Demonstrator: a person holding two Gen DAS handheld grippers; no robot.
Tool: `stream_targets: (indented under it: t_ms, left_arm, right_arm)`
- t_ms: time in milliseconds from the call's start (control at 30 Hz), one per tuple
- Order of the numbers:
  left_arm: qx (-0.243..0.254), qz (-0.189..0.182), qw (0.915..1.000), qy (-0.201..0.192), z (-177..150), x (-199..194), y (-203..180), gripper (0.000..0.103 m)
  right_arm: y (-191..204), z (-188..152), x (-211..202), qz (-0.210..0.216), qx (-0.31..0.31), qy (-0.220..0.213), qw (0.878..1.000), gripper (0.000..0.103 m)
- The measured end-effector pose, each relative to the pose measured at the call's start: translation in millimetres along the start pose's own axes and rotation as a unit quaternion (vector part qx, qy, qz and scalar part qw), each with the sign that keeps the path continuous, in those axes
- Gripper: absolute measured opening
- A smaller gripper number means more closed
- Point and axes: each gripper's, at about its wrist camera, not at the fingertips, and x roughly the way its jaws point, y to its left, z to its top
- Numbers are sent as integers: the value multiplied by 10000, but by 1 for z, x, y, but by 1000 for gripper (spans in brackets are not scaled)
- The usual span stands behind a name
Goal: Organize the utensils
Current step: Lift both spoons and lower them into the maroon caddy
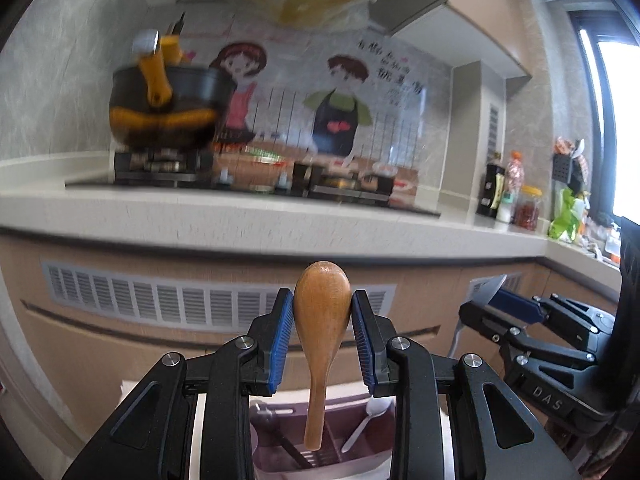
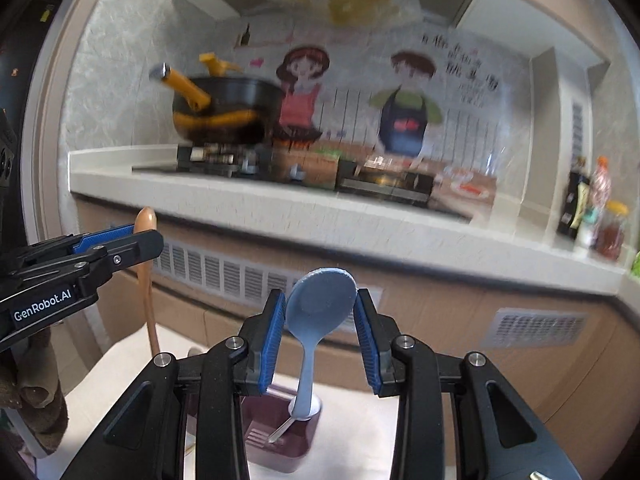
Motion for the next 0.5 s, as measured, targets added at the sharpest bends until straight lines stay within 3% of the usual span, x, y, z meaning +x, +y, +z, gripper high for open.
stream_targets:
  t_ms: [300, 500]
  left_arm:
    - [-249, -36, 9969, 752, -51, 59, 24, 31]
    - [-364, -9, 9904, 1333, -89, 91, 33, 31]
  right_arm:
    - [14, -48, 63, 308, 20, 875, 9957, 33]
    - [24, -83, 91, 528, -29, 1450, 9880, 33]
